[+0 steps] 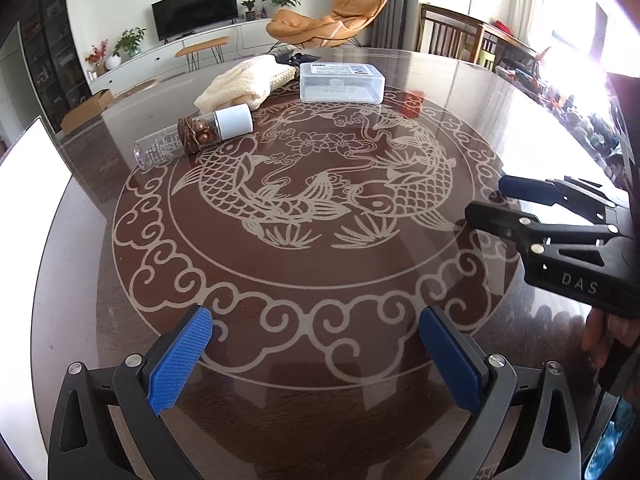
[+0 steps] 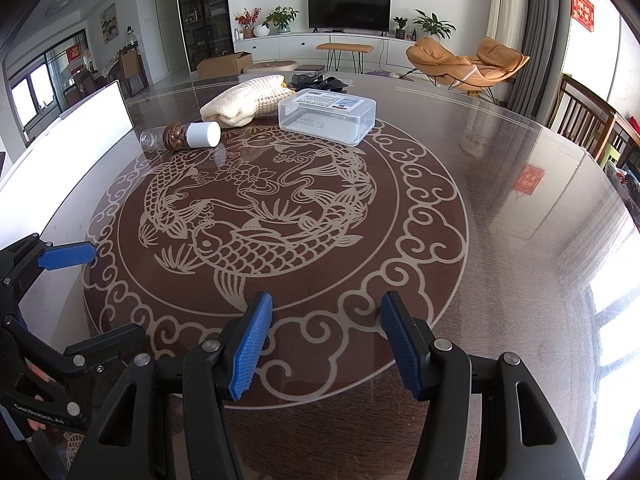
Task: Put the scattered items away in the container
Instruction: 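Lower the left tool onto the clear capsule bottle and close on it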
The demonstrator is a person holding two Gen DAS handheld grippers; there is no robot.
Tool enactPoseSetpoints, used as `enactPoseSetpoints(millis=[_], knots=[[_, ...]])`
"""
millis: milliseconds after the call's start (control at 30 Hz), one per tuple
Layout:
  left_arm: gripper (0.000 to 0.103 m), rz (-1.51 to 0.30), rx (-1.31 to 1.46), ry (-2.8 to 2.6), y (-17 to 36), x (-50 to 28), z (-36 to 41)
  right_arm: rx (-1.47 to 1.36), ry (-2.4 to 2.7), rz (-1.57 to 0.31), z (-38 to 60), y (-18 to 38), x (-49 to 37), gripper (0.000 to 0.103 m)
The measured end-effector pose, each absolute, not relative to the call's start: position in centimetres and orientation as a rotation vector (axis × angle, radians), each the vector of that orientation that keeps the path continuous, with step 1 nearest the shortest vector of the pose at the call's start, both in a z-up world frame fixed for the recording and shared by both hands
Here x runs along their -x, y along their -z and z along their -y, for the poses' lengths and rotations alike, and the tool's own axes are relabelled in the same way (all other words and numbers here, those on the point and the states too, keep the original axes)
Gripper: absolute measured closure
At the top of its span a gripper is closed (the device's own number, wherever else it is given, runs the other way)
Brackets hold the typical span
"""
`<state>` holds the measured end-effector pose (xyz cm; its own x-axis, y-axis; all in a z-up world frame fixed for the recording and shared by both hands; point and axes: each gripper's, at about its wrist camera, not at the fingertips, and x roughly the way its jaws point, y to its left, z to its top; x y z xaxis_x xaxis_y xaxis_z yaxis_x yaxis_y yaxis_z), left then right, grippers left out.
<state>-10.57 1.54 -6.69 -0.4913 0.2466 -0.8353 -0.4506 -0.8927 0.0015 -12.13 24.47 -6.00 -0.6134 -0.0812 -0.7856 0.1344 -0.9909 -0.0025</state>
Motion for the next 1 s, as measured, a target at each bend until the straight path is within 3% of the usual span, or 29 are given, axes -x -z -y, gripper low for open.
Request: enactPoseSetpoints(millis=[433,667,1000], knots=[[0.000,-0.456,1.372,-2.186,6.3,11.7,-0.4,-1.318,2.717,-0.092,-24.5,6.0,12.1,0.045],[0.000,-0.265,1.339,-2.207,3.3,16.0,2.8,-1.318,2.716,-0.092,-24.5,6.0,12.1,0.045],[0.000,-0.667,1.125,-2.272,1.4,24.0,-0.6,-1.318,2.715,-0.090,-24.5,6.0,12.1,0.045]])
